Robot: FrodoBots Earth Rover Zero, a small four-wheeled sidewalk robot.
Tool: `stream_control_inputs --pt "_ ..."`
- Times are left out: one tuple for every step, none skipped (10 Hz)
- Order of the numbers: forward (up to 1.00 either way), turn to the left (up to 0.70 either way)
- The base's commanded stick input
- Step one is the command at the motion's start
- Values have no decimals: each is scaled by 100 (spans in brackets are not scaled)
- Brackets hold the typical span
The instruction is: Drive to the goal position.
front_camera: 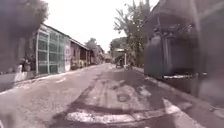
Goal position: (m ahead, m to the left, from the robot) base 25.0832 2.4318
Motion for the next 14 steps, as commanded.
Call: stream_control_inputs --pt "70 1" --pt "70 1" --pt "70 1" --pt "70 1" --pt "70 1" --pt "70 1" --pt "70 1" --pt "70 14" --pt "70 31" --pt "70 19" --pt "70 1" --pt "70 1" --pt "70 1" --pt "70 1"
